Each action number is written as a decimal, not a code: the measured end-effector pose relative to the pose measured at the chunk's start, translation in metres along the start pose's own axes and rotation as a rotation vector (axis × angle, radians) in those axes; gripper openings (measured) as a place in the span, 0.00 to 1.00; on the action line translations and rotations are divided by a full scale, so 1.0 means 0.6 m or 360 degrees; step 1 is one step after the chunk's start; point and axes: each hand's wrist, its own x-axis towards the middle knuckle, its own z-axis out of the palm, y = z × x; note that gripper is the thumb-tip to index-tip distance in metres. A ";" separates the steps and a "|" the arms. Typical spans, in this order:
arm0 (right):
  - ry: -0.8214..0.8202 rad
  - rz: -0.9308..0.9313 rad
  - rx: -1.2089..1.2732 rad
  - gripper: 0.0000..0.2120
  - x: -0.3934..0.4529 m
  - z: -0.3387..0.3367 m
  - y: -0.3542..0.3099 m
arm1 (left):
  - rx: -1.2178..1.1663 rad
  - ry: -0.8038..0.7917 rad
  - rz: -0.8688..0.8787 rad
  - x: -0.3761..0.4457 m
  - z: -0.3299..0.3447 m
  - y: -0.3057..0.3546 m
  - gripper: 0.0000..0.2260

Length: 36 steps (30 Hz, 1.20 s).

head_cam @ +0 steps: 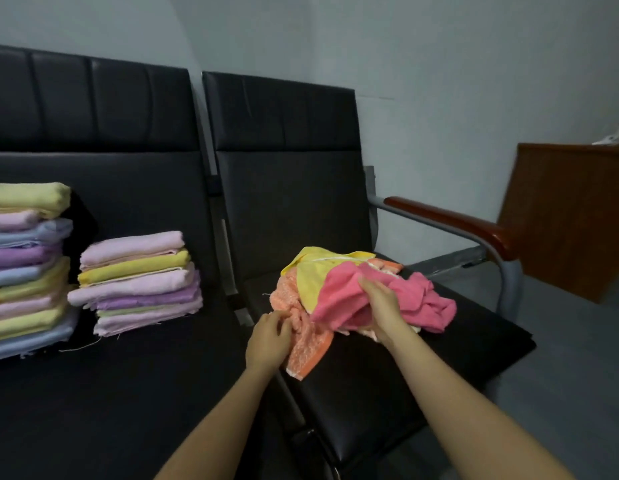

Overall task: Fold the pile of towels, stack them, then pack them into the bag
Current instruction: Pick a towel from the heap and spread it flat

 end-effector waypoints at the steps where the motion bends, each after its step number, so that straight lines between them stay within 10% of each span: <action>1: 0.0037 -0.0050 0.0104 0.17 -0.007 -0.006 -0.032 | -0.0077 -0.0010 0.0005 -0.002 0.000 -0.001 0.11; 5: 0.0133 -0.0162 0.0465 0.13 -0.042 -0.005 -0.182 | -0.0387 -0.0097 -0.0140 -0.012 -0.015 0.012 0.15; 13: -0.0533 -0.0368 0.0740 0.26 -0.152 0.101 -0.404 | -0.1384 0.0187 0.0030 0.024 -0.247 0.229 0.16; 22: -0.0738 -0.0533 0.1029 0.30 -0.234 0.286 -0.529 | -0.1420 0.0075 0.0363 -0.034 -0.488 0.333 0.31; 36: -0.0737 -0.0732 0.0089 0.12 -0.260 0.460 -0.473 | -0.1688 0.0634 0.0010 -0.074 -0.745 0.190 0.19</action>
